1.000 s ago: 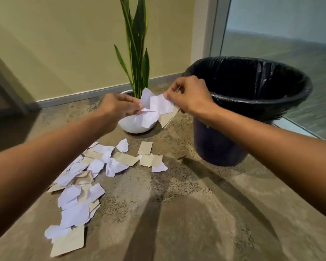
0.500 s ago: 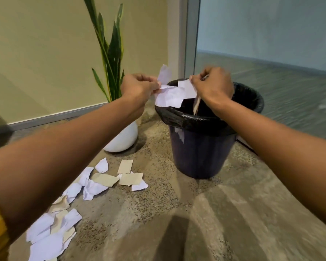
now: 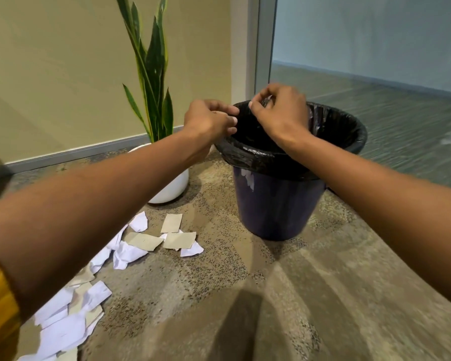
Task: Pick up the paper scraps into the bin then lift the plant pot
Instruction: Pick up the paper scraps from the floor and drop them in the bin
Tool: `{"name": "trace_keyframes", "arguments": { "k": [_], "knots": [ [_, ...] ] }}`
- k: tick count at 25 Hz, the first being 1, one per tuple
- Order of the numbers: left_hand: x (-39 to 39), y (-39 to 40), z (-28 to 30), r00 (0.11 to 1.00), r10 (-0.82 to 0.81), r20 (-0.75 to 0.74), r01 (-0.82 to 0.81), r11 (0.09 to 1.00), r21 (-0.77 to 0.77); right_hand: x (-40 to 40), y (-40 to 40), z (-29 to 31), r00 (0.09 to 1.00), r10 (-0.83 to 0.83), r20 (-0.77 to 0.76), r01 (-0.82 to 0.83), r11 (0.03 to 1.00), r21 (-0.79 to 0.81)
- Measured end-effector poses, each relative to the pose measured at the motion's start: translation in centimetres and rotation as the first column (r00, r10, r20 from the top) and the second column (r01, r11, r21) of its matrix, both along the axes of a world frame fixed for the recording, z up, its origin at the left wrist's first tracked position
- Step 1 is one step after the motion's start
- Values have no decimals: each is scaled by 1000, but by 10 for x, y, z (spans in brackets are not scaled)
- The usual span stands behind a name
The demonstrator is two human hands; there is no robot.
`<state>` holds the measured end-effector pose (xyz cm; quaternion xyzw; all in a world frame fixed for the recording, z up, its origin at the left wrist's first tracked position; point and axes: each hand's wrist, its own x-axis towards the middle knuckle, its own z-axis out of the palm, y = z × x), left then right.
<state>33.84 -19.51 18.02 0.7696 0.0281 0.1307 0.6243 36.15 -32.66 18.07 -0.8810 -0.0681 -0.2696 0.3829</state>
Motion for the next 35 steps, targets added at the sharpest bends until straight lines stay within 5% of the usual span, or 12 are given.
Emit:
{"name": "trace_keyframes", "arguments": {
  "k": [9, 15, 18, 21, 23, 28, 35],
  "knots": [
    [-32, 80, -43, 996, 18, -93, -6, 991, 136, -34, 96, -52, 914, 402, -48, -404, 914, -40],
    [-34, 143, -118, 922, 39, -386, 80, 954, 288, -28, 139, -135, 818, 418, -396, -500, 856, -130],
    [-32, 169, -161, 857, 96, -506, 202, 841, 502, -19, 147, -184, 741, 317, -591, -478, 868, -134],
    [-30, 191, -202, 807, 178, -563, 413, 510, 754, -15, 152, -224, 702, 161, -694, -395, 899, -191],
    [-28, 201, -221, 766, 206, -610, 511, 380, 771, -16, 157, -242, 669, 58, -741, -397, 870, -291],
    [-27, 208, -240, 744, 189, -640, 527, 422, 737, -21, 173, -260, 706, 97, -701, -458, 818, -349],
    [-43, 196, -210, 785, 151, -601, 318, 734, 600, -20, 162, -250, 582, 226, -781, -419, 906, -50]
  ]
}}
